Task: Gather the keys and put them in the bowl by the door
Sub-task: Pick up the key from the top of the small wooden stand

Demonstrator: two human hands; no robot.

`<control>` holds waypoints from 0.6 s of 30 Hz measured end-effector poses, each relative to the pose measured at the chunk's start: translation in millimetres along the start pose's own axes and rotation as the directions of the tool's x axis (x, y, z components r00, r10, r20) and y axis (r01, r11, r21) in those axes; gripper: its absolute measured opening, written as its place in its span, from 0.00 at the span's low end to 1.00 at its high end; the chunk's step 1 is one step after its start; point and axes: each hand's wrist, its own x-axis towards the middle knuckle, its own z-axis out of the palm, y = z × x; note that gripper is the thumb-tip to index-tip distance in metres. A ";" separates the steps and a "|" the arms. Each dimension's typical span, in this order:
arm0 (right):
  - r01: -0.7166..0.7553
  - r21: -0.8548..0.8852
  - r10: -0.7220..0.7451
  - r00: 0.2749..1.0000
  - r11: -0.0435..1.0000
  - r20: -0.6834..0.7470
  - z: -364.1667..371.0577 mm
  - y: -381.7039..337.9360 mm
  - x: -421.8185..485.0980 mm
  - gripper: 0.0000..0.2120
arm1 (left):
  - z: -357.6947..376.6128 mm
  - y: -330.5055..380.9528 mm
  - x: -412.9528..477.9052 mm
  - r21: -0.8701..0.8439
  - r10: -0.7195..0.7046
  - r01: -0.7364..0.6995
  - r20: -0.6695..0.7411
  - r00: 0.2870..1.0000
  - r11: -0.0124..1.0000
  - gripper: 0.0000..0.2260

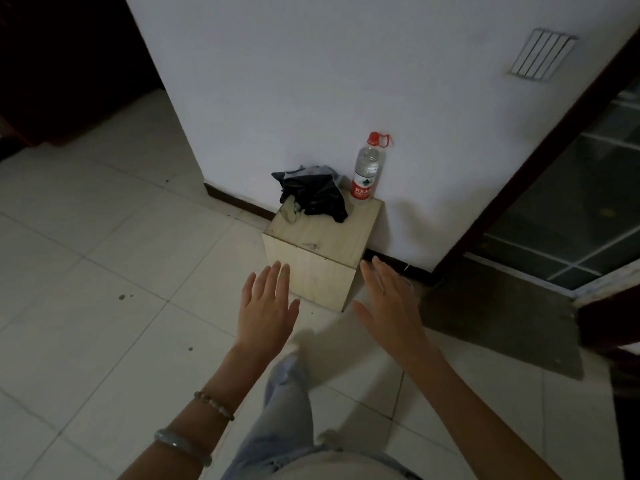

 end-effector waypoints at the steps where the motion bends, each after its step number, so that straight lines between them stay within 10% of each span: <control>1: -0.009 -0.003 0.009 1.000 1.000 -0.001 4.3 4.1 13.8 0.33 | 3.3 -2.8 15.8 0.000 0.006 -0.006 0.002 1.000 1.000 0.28; 18: -0.072 0.061 0.071 0.997 0.996 0.012 65.5 52.0 264.2 0.29 | 33.9 -71.1 275.5 -0.034 0.175 -0.173 0.071 0.982 0.984 0.28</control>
